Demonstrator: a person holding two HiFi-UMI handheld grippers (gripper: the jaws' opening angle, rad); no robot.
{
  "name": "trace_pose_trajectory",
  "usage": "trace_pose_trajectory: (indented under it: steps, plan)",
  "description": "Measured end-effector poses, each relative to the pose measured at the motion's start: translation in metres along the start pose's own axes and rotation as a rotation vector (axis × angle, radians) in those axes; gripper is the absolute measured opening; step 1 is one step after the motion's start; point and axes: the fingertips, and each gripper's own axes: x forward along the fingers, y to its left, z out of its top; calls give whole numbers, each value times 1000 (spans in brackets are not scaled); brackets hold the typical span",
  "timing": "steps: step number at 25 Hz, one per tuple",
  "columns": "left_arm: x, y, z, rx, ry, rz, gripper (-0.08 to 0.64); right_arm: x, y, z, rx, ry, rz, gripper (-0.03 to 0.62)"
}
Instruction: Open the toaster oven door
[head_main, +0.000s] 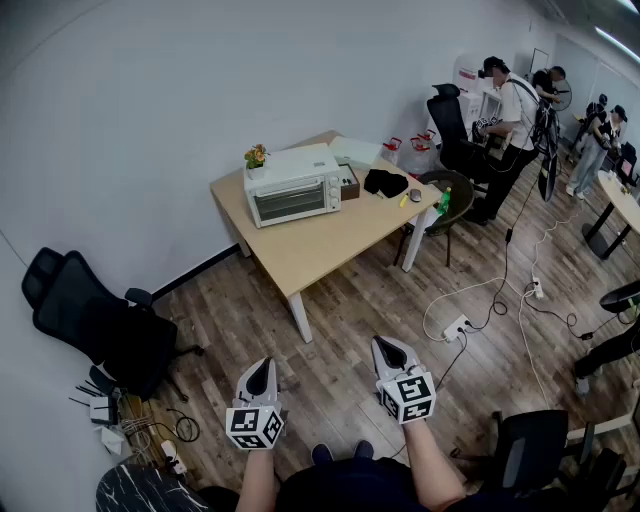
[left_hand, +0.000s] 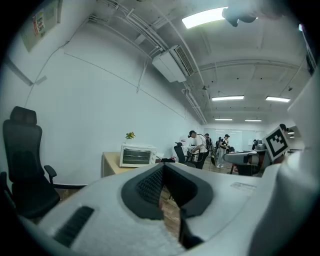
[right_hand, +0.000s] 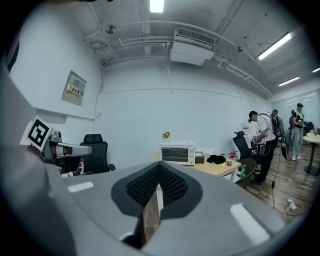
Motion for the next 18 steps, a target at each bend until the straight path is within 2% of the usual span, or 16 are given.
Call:
trace_pose_trajectory:
  steps: [8, 18]
  plan:
    - [-2, -4, -3, -1, 1, 2, -3, -7, -5, -1, 44, -33, 16, 12]
    - [-3, -11, -4, 8, -5, -6, -3, -12, -11, 1, 34, -43, -7, 12]
